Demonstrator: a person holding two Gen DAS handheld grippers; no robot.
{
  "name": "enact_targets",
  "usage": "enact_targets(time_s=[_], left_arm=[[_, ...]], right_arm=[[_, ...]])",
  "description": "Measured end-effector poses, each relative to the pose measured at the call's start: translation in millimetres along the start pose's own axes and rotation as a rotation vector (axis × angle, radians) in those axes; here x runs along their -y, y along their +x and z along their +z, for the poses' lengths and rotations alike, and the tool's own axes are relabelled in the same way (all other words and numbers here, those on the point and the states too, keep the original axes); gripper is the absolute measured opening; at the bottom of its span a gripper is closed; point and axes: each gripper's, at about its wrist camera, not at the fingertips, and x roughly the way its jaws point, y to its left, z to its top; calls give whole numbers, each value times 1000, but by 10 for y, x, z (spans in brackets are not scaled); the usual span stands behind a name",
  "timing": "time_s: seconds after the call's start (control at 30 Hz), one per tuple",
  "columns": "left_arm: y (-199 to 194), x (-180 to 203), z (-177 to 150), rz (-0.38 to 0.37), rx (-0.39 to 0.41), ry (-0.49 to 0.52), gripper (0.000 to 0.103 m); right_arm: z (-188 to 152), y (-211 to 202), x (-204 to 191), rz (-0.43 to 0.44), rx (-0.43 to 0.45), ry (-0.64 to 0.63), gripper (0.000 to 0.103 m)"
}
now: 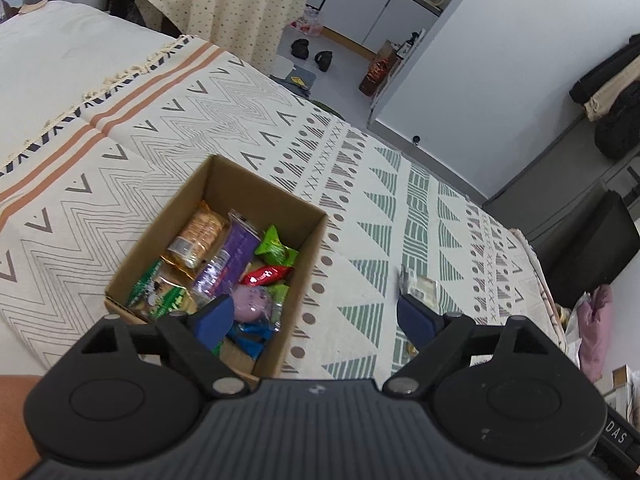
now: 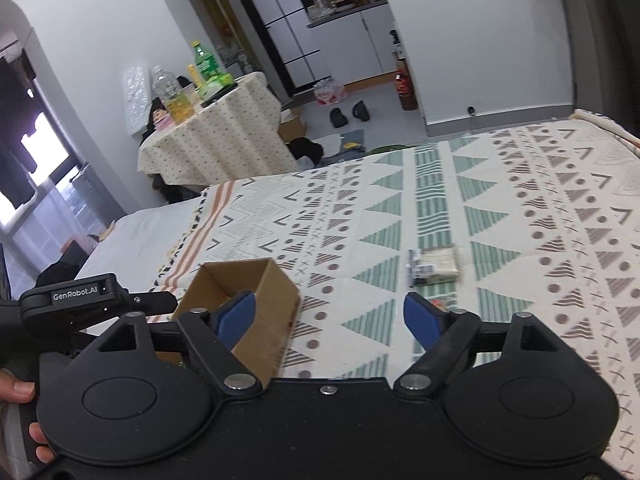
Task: Organize snacks
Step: 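Move both tools back toward the white bread and small candy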
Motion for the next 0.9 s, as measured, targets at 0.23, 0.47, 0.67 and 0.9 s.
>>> enact_targets(time_s=[0.23, 0.47, 0.67, 0.9], left_arm=[[23, 245, -78, 0, -2, 55, 95], [116, 445, -152, 4, -14, 87, 97], [272, 601, -216, -3, -33, 116, 99], [469, 790, -289, -21, -54, 157, 99]], right_arm=[[-22, -110, 251, -30, 19, 37, 90], [-13, -177, 469, -38, 31, 54, 94], [-24, -132, 691, -53, 26, 74, 95], [-95, 12, 883, -50, 9, 116, 95]])
